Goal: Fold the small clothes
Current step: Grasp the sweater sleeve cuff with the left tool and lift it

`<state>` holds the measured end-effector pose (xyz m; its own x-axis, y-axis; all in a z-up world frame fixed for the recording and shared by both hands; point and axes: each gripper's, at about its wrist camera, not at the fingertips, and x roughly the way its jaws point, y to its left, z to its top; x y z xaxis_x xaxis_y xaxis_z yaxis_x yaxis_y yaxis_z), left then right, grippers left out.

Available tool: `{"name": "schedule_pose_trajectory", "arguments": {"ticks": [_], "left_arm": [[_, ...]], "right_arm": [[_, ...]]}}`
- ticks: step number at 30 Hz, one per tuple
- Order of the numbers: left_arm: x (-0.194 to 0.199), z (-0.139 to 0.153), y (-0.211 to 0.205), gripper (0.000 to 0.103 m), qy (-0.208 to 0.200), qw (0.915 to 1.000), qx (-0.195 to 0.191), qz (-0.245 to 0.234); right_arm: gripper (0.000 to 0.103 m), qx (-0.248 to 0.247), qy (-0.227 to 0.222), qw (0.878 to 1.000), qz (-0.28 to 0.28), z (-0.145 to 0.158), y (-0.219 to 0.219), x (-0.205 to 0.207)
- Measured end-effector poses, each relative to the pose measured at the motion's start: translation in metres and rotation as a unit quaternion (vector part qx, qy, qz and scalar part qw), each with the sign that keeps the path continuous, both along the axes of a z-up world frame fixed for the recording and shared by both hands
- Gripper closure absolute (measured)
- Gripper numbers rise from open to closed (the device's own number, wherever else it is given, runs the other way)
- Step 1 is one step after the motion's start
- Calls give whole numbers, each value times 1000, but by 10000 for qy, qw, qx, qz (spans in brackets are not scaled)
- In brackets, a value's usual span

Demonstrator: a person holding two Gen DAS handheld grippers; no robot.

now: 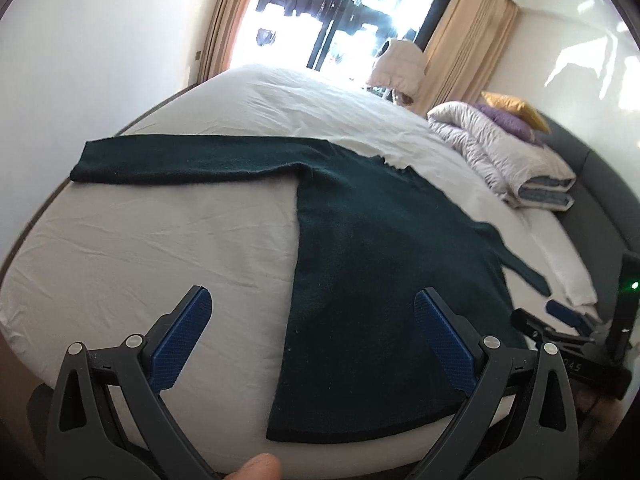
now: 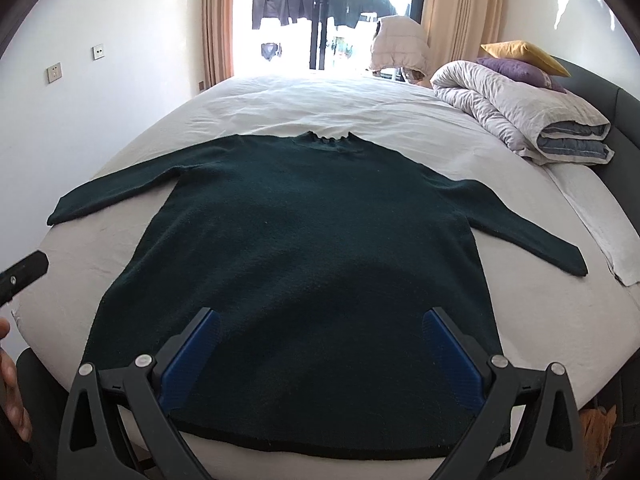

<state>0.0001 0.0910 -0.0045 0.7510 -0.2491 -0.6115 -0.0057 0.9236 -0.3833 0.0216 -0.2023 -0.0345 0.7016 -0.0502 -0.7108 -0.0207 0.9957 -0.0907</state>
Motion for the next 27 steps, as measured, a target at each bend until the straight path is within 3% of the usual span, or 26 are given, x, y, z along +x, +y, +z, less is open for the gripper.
{"name": "schedule_pose_trajectory", "arguments": {"ticks": [3,7,9,11,14,18,22,27], "left_arm": [[2,-1,51,0,-372,9969,-439,546],[31,-16,114,0,232,9926,-973,695],[45,-27,152,0,261,9847,-1409,993],[58,-39,188,0,261,9738,-1861,1283],[77,-60,237,1,194,9531,-2539,1635],[102,-89,289,1,259,9237,-3241,2025],[130,-93,309,1,245,9195,-3398,1962],[157,-107,324,2,227,9056,-3710,2043]], "right_arm": [[0,152,-14,9997,188,5,2,13],[0,497,-138,9977,448,10,6,35],[3,705,-118,9958,570,10,10,48],[12,897,-97,9935,699,8,14,58],[24,1052,87,9907,856,-1,25,74],[28,1336,381,9849,1037,-17,36,92],[34,1562,615,9795,1117,-33,47,107],[39,1812,757,9737,1155,-44,53,122]]}}
